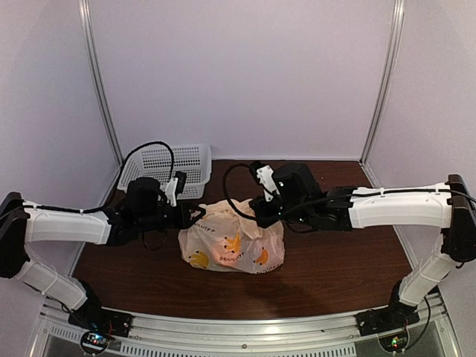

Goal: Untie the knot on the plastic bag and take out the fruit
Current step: Untie the bag handles from the takeout bag.

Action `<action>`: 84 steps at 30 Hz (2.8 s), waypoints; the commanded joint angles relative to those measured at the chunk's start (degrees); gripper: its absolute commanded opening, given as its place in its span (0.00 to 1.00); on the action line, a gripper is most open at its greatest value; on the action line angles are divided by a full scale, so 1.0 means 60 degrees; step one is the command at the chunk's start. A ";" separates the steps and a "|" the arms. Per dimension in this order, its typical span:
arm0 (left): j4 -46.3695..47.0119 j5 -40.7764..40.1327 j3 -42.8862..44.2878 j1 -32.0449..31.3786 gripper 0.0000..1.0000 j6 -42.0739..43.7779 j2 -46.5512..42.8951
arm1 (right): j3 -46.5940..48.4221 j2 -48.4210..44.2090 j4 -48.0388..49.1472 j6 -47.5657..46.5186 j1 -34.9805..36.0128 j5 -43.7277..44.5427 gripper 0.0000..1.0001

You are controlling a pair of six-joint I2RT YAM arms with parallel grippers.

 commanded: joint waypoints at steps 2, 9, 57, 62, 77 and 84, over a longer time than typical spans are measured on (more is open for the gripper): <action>0.0066 -0.0314 -0.0503 0.0058 0.00 -0.0041 -0.0352 | -0.0776 -0.0610 0.0694 0.0892 -0.0350 0.0134 0.00; 0.0226 -0.0311 -0.0907 0.0061 0.00 0.0095 -0.0886 | -0.1324 -0.1055 0.1139 0.1370 -0.0449 0.0178 0.00; -0.1546 0.1157 0.3575 -0.0528 0.28 0.2787 0.1892 | -0.1743 -0.1114 0.2081 0.1338 -0.0464 -0.1003 0.00; -0.1156 0.1288 0.3268 -0.0528 0.07 0.2592 0.1880 | -0.1540 -0.1064 0.1749 0.1377 -0.0463 -0.0737 0.00; -0.1121 0.0207 0.2810 -0.0501 0.00 0.2024 0.1004 | -0.1345 -0.1310 0.1256 0.1526 -0.0580 0.0188 0.00; -0.1272 -0.0096 0.2723 -0.0312 0.00 0.1764 0.0667 | -0.1392 -0.1604 0.1178 0.1557 -0.0788 0.0381 0.00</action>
